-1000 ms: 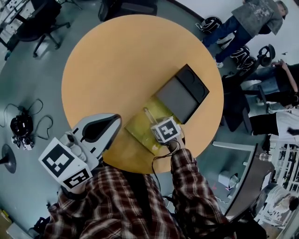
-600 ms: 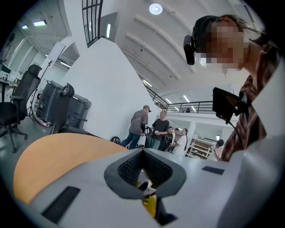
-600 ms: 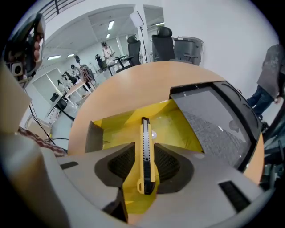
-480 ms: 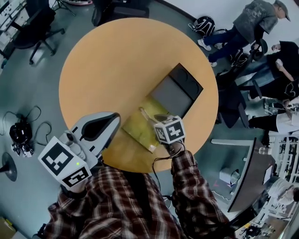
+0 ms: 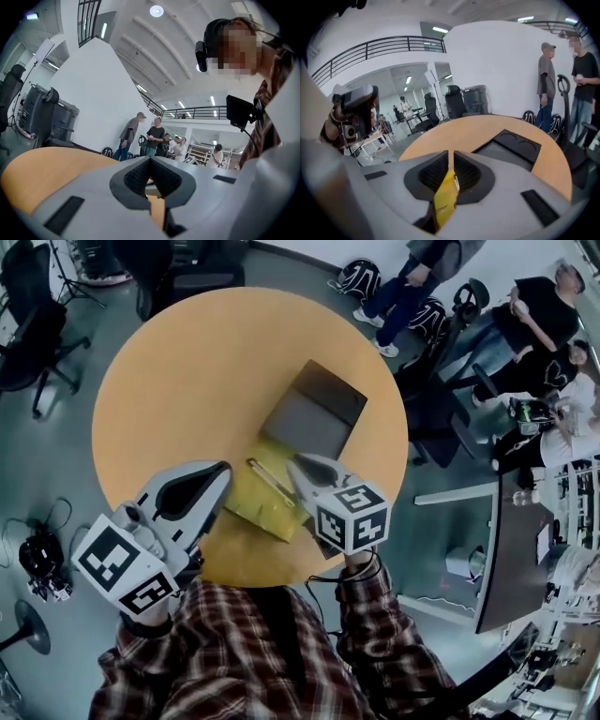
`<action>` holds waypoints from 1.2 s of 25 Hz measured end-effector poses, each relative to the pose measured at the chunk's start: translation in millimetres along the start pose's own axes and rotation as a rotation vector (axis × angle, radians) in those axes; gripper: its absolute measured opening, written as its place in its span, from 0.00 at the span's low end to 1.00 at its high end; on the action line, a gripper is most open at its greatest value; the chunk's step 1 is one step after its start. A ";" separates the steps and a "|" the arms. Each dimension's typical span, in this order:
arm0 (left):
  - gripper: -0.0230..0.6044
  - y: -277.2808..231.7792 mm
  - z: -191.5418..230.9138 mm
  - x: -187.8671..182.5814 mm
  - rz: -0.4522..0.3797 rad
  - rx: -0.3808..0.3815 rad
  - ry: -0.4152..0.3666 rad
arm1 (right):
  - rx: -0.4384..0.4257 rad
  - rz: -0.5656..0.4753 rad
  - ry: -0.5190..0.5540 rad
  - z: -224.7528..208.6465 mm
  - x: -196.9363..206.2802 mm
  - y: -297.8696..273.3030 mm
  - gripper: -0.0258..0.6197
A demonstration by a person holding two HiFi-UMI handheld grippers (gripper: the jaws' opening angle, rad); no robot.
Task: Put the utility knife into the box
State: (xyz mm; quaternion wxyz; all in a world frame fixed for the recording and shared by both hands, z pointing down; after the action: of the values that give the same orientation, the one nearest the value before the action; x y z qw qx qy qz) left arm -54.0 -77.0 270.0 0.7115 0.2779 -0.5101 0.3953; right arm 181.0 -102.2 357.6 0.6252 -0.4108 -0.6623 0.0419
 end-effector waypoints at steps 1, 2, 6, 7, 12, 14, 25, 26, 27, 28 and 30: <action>0.05 -4.3 -1.9 -0.8 0.001 0.014 -0.003 | 0.012 -0.041 -0.003 2.4 -4.9 10.0 0.10; 0.05 -8.8 -3.7 -1.4 0.003 0.028 -0.006 | 0.022 -0.081 -0.006 4.7 -9.4 19.8 0.09; 0.05 -25.5 -11.5 -3.3 0.011 0.085 -0.016 | 0.055 -0.221 -0.026 14.5 -22.0 58.5 0.06; 0.05 -28.9 -13.7 -3.5 0.013 0.097 -0.018 | 0.063 -0.249 -0.029 17.1 -24.3 67.5 0.06; 0.05 -41.9 -21.2 -3.4 0.024 0.131 -0.023 | 0.085 -0.347 -0.031 27.6 -33.9 95.9 0.06; 0.05 -46.7 -23.2 -3.1 0.027 0.143 -0.024 | 0.091 -0.371 -0.040 30.6 -35.3 100.8 0.06; 0.05 -58.1 -33.5 -2.0 0.044 0.175 -0.030 | 0.083 -0.411 -0.054 40.0 -35.6 110.8 0.06; 0.05 -57.6 -33.1 -1.6 0.046 0.174 -0.030 | 0.081 -0.410 -0.052 40.6 -36.1 109.7 0.06; 0.05 -57.0 -33.0 -1.4 0.048 0.172 -0.030 | 0.078 -0.408 -0.050 41.0 -36.3 108.8 0.06; 0.05 -56.5 -33.3 -1.3 0.049 0.171 -0.030 | 0.075 -0.407 -0.050 41.1 -36.3 108.2 0.06; 0.05 -55.9 -35.0 -1.0 0.050 0.168 -0.031 | 0.068 -0.404 -0.051 41.0 -35.4 108.3 0.06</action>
State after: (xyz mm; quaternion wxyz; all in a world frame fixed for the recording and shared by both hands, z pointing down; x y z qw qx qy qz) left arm 10.9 -79.1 258.1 0.6675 0.3301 -0.4929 0.4499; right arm 194.7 -33.2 259.0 0.6174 -0.2471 -0.7450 -0.0516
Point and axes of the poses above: the fingertips, and each gripper's own axes: y backward along the fingers, z to its left, x out of its underside, the point moved 9 cm from there along y, backward along the fingers, and after that the axes turned 3 degrees about -y, right-handed, at the moved point
